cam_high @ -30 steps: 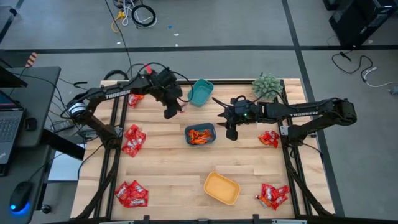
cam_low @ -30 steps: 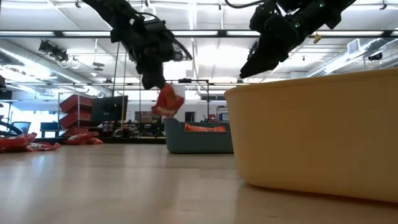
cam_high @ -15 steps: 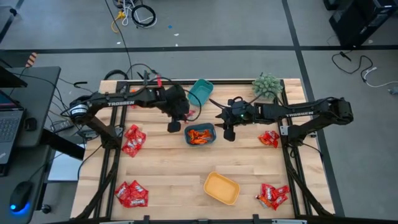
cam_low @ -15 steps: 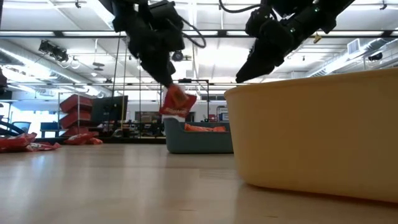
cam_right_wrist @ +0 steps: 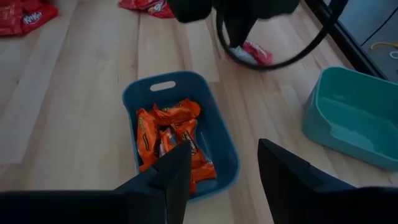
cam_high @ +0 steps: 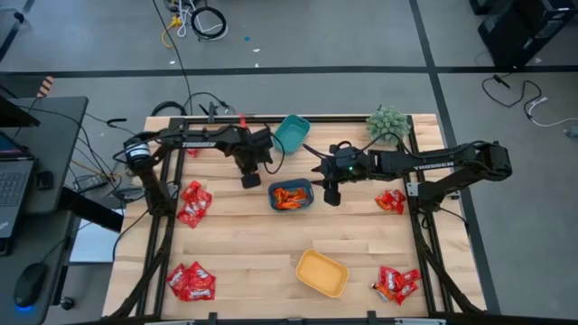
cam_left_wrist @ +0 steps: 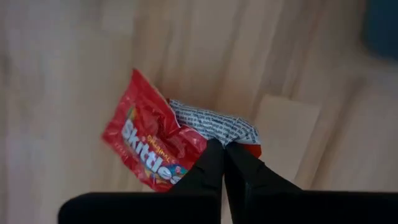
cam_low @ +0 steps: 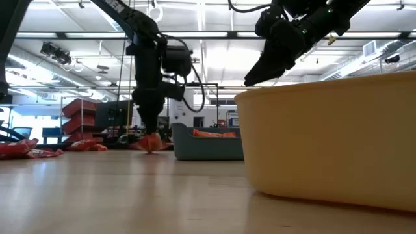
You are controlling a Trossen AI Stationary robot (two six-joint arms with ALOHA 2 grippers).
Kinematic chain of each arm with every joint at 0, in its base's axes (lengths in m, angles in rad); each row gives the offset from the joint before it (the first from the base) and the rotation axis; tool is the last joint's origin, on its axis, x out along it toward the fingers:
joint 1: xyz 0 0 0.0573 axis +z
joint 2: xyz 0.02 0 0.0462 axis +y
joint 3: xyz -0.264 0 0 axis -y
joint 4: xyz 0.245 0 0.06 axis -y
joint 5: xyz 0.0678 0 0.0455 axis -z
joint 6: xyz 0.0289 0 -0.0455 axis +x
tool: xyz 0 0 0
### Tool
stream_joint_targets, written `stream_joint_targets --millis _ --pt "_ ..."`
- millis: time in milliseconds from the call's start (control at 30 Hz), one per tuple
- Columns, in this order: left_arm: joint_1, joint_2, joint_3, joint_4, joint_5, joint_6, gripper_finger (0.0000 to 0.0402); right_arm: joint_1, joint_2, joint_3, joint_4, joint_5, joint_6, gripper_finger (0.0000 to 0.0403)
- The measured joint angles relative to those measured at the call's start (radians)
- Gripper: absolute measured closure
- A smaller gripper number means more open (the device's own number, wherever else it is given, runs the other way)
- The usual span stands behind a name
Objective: Sort candy
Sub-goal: Move the orange and red chocolate to the center, then put the orange chocolate into the blue bin
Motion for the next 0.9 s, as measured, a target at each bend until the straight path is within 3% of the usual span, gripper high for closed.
stream_joint_targets --millis 500,633,900 --pt "-0.014 0.015 0.008 -0.092 0.031 0.038 0.0255 0.000 0.000 0.000 -0.007 -0.004 0.000 0.0231" --pt "-0.048 0.015 0.008 -0.090 0.081 0.063 0.0242 0.000 0.000 0.000 -0.008 -0.004 0.000 0.0230" --pt "-0.060 0.015 -0.005 -0.033 0.037 0.023 0.0241 0.000 0.000 0.000 -0.008 -0.004 0.000 0.0231"
